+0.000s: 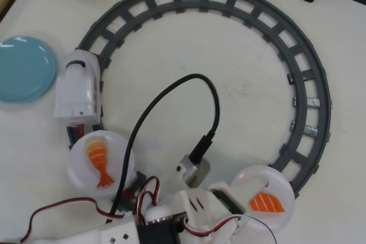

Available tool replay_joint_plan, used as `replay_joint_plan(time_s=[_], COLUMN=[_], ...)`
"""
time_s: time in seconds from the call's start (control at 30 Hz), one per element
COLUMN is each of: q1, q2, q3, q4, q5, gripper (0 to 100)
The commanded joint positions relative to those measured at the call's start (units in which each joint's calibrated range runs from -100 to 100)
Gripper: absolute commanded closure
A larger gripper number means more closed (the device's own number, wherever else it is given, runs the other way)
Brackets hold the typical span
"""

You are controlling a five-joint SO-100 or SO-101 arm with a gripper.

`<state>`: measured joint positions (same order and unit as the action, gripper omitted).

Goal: Pick up the sushi from the Shinkansen and put it on the blue dish

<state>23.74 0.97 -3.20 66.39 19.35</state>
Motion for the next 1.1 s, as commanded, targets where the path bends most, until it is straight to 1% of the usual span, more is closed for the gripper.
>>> replay_joint_plan(time_s=[0.0, 0.07, 0.17, 0.23, 0.43, 0.93, 1.0, 1.07], q1=[1.61, 3.81, 4.69, 4.69, 4.43, 0.64, 0.02, -1.03], q2=[-0.51, -0.51, 0.15, 0.48, 4.8, 20.22, 20.89, 21.14], q3=[-4.37, -5.36, -7.71, -8.25, -10.77, -25.11, -25.11, -25.11], q4=[7.88, 12.04, 17.31, 18.84, 18.84, 18.75, 18.75, 18.75], q5=[7.53, 10.73, 12.5, 13.34, 13.03, 12.4, 11.61, 10.99], gripper=[64, 64, 64, 64, 64, 65, 67, 73])
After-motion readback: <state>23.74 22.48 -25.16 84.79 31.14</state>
